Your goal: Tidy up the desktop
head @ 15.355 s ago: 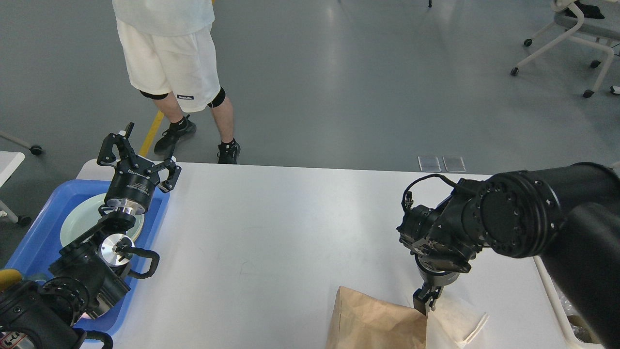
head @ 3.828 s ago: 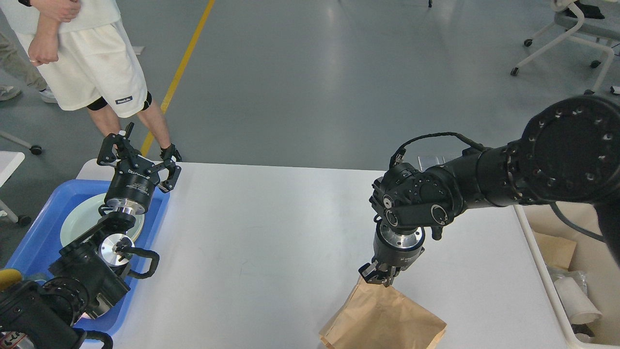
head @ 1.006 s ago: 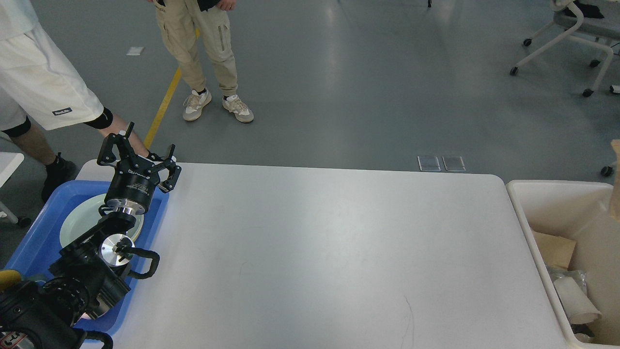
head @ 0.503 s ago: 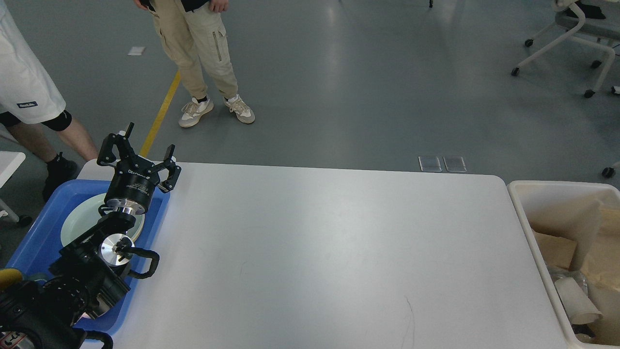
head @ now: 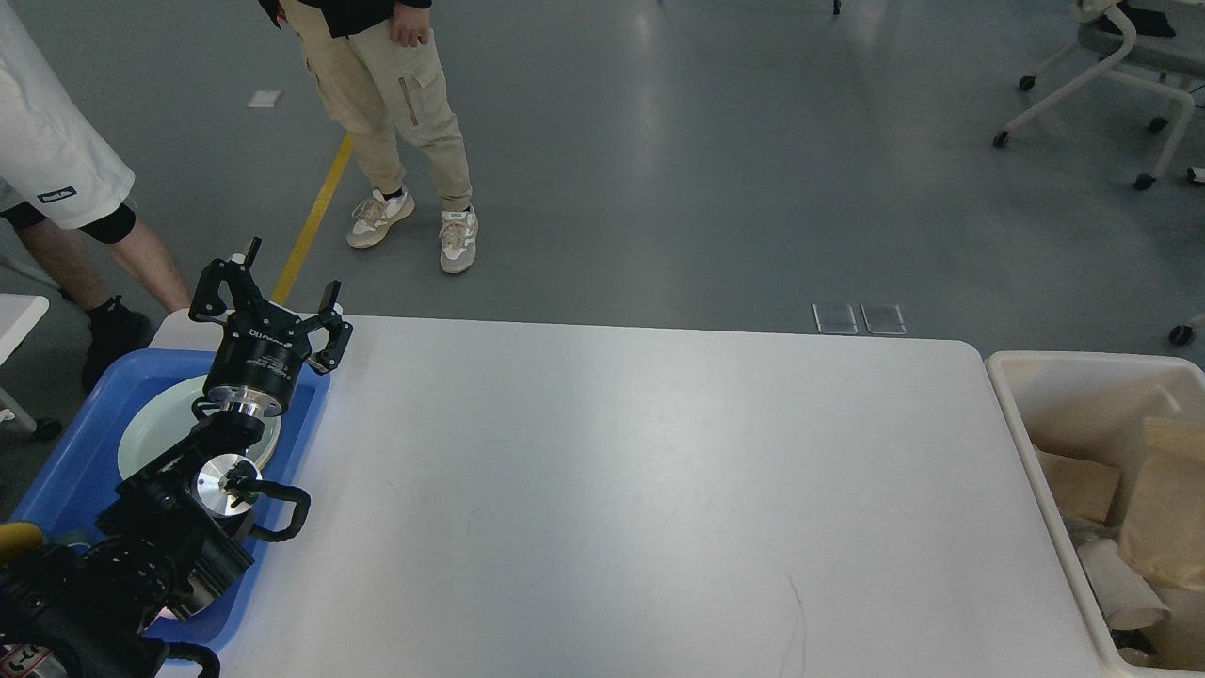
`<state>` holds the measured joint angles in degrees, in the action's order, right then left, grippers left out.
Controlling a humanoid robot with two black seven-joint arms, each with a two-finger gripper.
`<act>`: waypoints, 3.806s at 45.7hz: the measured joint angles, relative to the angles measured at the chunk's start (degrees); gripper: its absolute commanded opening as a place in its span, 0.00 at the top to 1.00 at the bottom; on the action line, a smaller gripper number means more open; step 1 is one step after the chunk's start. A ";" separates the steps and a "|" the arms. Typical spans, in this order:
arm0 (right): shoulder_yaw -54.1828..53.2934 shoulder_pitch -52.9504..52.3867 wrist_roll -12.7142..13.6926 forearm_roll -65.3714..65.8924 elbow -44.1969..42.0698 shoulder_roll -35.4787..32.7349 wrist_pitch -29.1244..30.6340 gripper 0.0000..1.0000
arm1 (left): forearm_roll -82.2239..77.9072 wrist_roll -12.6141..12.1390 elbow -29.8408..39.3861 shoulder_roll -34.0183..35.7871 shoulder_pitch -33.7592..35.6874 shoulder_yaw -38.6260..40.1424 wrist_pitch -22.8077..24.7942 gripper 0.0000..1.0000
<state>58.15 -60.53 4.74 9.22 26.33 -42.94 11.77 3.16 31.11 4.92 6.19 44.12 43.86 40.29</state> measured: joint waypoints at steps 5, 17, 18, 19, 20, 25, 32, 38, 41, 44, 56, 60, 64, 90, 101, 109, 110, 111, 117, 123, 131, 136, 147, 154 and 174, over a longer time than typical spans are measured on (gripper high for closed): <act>0.02 0.00 0.00 0.00 0.00 0.44 0.00 0.09 | 0.00 0.00 0.00 0.00 0.00 0.00 0.00 0.04; -0.03 -0.62 0.00 -0.06 0.57 0.98 0.16 0.02 | 0.00 0.00 0.00 0.01 0.00 0.00 0.00 0.04; -0.03 -0.67 0.00 -0.07 0.62 1.02 0.20 0.02 | 0.00 0.00 0.00 0.01 0.00 0.00 0.00 0.04; -0.04 -0.75 0.00 -0.07 0.70 1.08 0.27 0.02 | 0.00 0.00 0.00 0.01 0.00 0.00 0.00 0.04; -0.04 -0.89 0.00 -0.09 0.84 1.15 0.42 0.02 | 0.00 0.00 0.00 0.01 0.00 0.00 0.00 0.04; 0.22 -2.09 0.00 -0.16 2.55 1.09 1.08 0.01 | 0.00 0.00 0.00 0.01 0.00 0.00 0.00 0.04; 1.92 -7.01 0.01 -0.12 7.25 -1.64 2.89 0.01 | 0.00 0.00 0.00 0.02 0.00 0.00 0.00 0.04; 5.65 -13.74 0.00 0.05 10.87 -4.25 7.15 0.01 | 0.00 0.00 0.00 0.02 0.00 0.01 0.00 0.04; 8.71 -18.38 0.02 0.09 12.70 -5.45 9.98 0.01 | 0.00 0.00 0.00 0.03 0.00 0.01 0.00 0.04; 12.12 -24.59 0.01 0.10 14.50 -6.69 13.73 0.01 | 0.00 0.00 0.00 0.03 0.00 0.01 0.00 0.04; 22.59 -48.21 0.28 0.86 17.02 -7.92 31.99 0.01 | 0.00 0.00 0.00 0.03 0.00 0.01 0.00 0.04; 23.15 -54.55 0.60 1.99 16.79 -7.63 37.16 0.00 | 0.00 0.00 0.00 0.03 0.00 0.01 0.00 0.04; 23.17 -59.34 0.69 3.55 16.53 -6.66 40.29 0.00 | 0.00 0.00 0.00 0.04 0.00 0.01 0.00 0.04; 19.20 -71.27 0.52 1.64 16.22 19.81 41.32 0.00 | 0.00 0.00 0.00 -0.01 0.00 0.00 0.00 0.04; 12.95 -71.81 0.52 1.14 16.22 30.60 37.67 0.00 | 0.00 0.00 0.00 0.01 0.00 0.00 0.00 0.04; 10.51 -67.34 0.55 1.08 16.22 35.87 30.13 0.00 | 0.00 0.00 0.00 0.04 0.00 0.00 0.00 0.04; 10.32 -66.63 0.56 1.09 16.22 36.34 29.03 0.00 | 0.00 0.00 0.00 0.04 0.00 0.00 0.00 0.04; 10.17 -65.83 0.57 1.10 16.21 36.79 27.94 0.00 | 0.00 0.00 0.00 0.04 0.00 0.00 0.00 0.04; 9.75 -57.84 0.63 1.16 15.08 39.74 17.82 0.00 | 0.00 0.00 0.00 0.05 0.00 0.00 0.00 0.04; 7.23 -48.25 0.69 1.18 9.90 43.04 9.94 0.00 | 0.00 0.00 0.00 0.02 0.00 0.00 0.00 0.04; 2.10 -38.40 0.70 1.25 -0.16 47.24 7.55 0.00 | 0.00 0.00 0.00 0.01 0.00 0.00 0.00 0.04; 1.01 -34.23 0.73 1.25 -5.98 49.81 7.29 0.00 | 0.00 0.00 0.00 0.02 0.00 0.00 0.00 0.04; -8.49 -28.57 0.71 1.37 -16.39 52.67 7.21 0.00 | 0.00 0.00 0.00 0.04 0.00 0.00 0.01 0.04; -18.88 -25.83 0.41 1.35 -20.44 52.51 7.54 0.00 | 0.00 0.00 0.00 0.03 0.00 0.00 0.01 0.04; -64.36 -18.70 0.28 1.14 -20.73 50.34 7.65 0.00 | 0.00 0.00 0.00 0.02 0.00 0.00 0.01 0.04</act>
<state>-6.21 -79.24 5.01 10.36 5.60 7.40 19.42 3.16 31.11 4.92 6.21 44.12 43.86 40.30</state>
